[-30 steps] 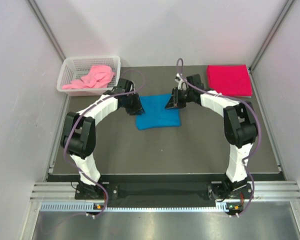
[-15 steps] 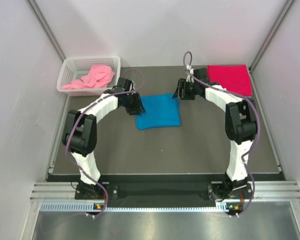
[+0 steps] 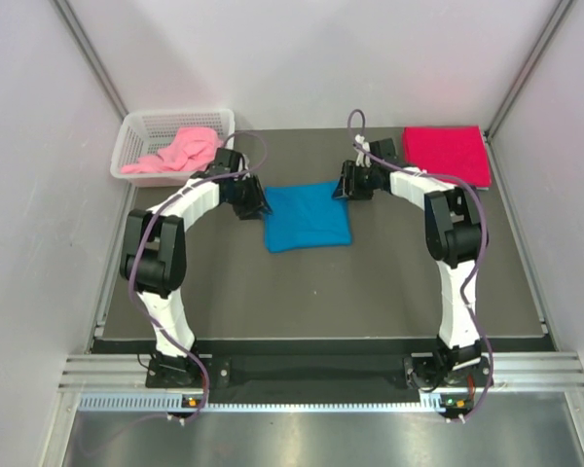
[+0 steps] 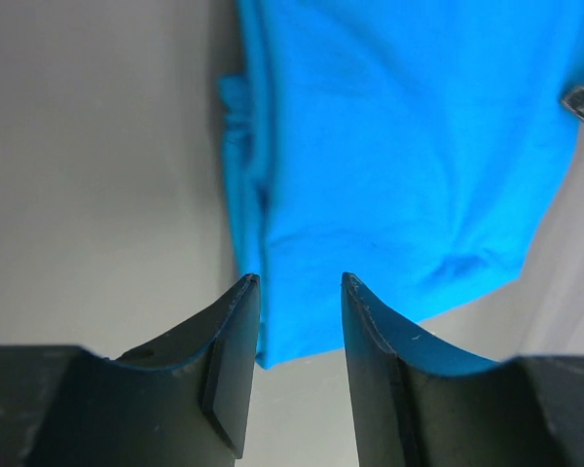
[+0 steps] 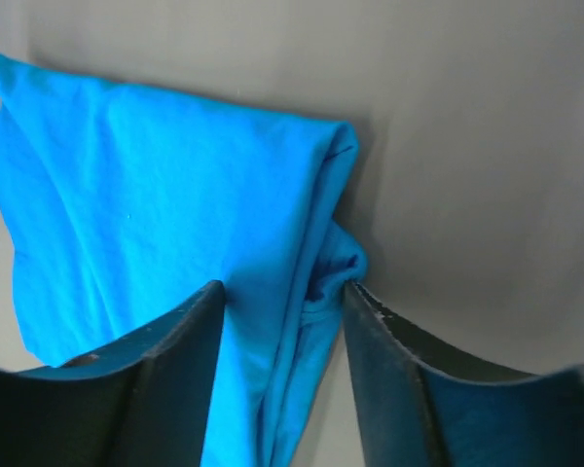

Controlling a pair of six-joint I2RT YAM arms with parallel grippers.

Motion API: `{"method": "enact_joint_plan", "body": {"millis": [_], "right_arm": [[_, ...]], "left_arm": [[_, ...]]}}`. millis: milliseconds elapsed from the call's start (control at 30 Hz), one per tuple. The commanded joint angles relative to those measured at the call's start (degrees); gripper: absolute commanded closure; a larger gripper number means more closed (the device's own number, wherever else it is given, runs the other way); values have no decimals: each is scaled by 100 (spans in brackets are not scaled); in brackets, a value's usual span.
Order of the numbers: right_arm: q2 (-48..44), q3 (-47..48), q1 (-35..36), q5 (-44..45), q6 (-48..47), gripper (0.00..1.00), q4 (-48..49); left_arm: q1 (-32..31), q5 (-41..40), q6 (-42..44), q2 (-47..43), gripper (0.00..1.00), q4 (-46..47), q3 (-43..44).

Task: Fold and stack the t-shirts
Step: Neatly place the folded tshirt to the corner

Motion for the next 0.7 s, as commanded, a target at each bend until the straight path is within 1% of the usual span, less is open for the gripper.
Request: {"method": "enact_joint_plan", "body": {"millis": [0,33,167,200,267,400,500,533,600,633,667], "right_arm": [[136,143,-21,-372,119,49,483],[162,107,-21,-390,146,54,588],[259,72,-48,-574,252,64,747],[277,54,-56,-610,321,70,834],[321,-7,-83,-697,401,74,931],[321,-156,-127,-742,533,87,1072],[277,-218,-162,-742,516,87,1072],[233,-236,-179,-751,524,82,1037],[189,-227,-188,-795,498,76,993],[137,-227,-188,-803,489,68,950],[110,-236,-188,-795,480,64,941]], "left_arm": [[333,129,99,65,56,291,61],[369,208,108,83,55,370,52],[396,340,152,171,55,380,157],[396,401,160,197,55,389,184],[396,419,152,232,55,398,201],[396,454,152,276,55,398,210],[387,569,134,250,55,520,114],[379,656,117,224,55,564,35],[335,709,55,171,55,704,-62],[317,718,55,153,56,723,-141],[256,684,46,145,56,714,-167]]}}
